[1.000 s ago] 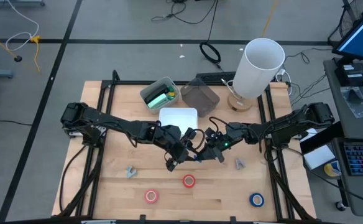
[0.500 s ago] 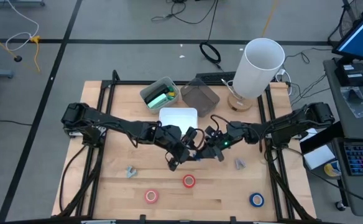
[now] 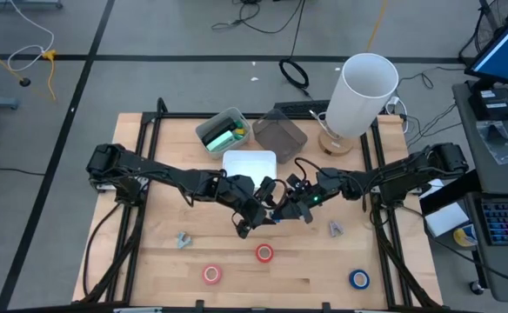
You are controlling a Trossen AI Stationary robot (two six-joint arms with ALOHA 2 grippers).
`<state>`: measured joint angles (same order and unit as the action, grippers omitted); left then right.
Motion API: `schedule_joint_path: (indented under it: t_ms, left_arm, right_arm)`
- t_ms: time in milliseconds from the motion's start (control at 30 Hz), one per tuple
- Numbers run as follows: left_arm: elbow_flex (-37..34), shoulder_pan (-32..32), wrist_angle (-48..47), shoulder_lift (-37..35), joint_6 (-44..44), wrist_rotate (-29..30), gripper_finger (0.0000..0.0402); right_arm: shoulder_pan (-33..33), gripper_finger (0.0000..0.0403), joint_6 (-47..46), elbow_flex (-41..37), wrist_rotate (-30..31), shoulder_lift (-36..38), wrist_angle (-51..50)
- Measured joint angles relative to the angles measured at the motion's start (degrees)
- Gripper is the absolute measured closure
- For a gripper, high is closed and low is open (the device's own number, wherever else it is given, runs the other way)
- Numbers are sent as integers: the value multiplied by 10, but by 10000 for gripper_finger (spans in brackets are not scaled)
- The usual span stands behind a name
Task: Pick and place Stapler, Stapler remover, tape
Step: Put the blue stapler into the gray bin
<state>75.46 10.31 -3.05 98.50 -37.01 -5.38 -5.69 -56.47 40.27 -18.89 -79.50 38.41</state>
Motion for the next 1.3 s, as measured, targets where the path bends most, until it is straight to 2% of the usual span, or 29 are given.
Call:
schedule_joint_path:
  t_ms: [167, 300, 500, 767, 933, 1033, 1200, 1300]
  left_arm:
    - [0, 0, -1, 0, 9, 1, 274]
    - [0, 0, -3, 0, 21, -2, 306]
    - [0, 0, -8, -1, 36, -1, 318]
    - [0, 1, -86, -3, 46, 47, 333]
    - [0, 1, -154, -3, 66, 73, 332]
    - [0, -2, -221, -3, 76, 133, 326]
    - [0, -44, -335, -3, 83, 296, 334]
    - [0, -97, -363, -3, 115, 329, 335]
  right_arm:
    - [0, 341, 1, 0, -3, 0, -6]
    - [0, 341, 1, -1, -5, 0, -12]
    - [0, 328, 3, -2, 5, 0, -16]
    - [2, 259, 1, -3, 10, -1, -54]
    - [2, 230, -1, -3, -6, -1, -82]
    - [2, 222, -1, -3, -7, -1, -82]
    - [2, 224, 1, -3, -7, -1, -80]
    - [1, 226, 1, -3, -8, -1, -79]
